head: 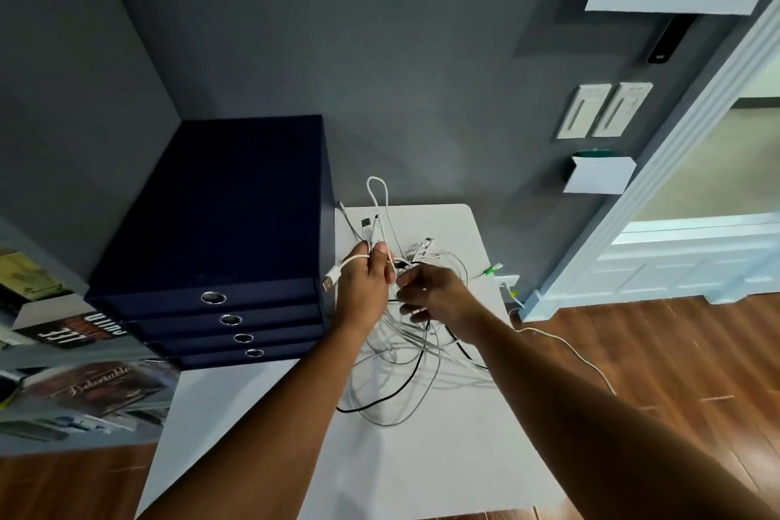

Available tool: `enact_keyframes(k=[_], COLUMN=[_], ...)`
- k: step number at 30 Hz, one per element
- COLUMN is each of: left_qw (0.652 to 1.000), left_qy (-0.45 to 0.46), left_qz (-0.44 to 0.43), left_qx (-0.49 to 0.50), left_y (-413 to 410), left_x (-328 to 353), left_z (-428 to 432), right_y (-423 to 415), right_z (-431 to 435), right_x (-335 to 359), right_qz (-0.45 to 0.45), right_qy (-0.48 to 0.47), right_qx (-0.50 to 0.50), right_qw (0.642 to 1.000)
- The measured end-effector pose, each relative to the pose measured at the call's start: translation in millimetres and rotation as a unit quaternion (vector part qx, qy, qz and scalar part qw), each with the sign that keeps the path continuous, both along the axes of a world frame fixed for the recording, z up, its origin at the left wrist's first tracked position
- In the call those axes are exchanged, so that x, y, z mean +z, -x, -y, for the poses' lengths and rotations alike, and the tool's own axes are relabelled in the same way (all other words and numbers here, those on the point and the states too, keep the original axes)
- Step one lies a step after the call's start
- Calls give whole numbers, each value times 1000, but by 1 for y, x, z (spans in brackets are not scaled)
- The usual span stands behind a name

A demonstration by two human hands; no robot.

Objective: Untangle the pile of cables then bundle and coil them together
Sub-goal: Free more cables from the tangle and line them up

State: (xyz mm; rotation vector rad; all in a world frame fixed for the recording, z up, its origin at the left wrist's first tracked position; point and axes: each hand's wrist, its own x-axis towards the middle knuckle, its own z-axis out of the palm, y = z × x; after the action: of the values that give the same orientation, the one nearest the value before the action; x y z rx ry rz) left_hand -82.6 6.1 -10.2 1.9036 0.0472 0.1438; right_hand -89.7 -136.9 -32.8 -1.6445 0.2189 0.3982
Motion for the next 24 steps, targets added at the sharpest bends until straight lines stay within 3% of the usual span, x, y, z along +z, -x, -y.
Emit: enact_keyframes(k=[8, 13, 18, 21, 24], left_qw=[980, 959, 952, 968, 985], left_qy=[183, 266, 282, 232, 157], left_qz=[-49, -52, -22, 13, 43], left_qx=[-55, -83, -112, -93, -61], left_y=[2, 6, 10, 11, 10], left_x=[7, 28, 43, 40, 30], left_z=[6, 10, 11, 6, 0], right_y=[-6, -5, -4, -13, -22], right_z=[-17, -16, -17, -7, 1], right_x=[-12, -18, -21, -28, -16], right_qz=[111, 139, 112, 64, 23], right_qy=[117, 195, 318, 275, 136], right_qx=[-107, -66, 3, -5, -57], right_qw=[981, 969, 942, 959, 989])
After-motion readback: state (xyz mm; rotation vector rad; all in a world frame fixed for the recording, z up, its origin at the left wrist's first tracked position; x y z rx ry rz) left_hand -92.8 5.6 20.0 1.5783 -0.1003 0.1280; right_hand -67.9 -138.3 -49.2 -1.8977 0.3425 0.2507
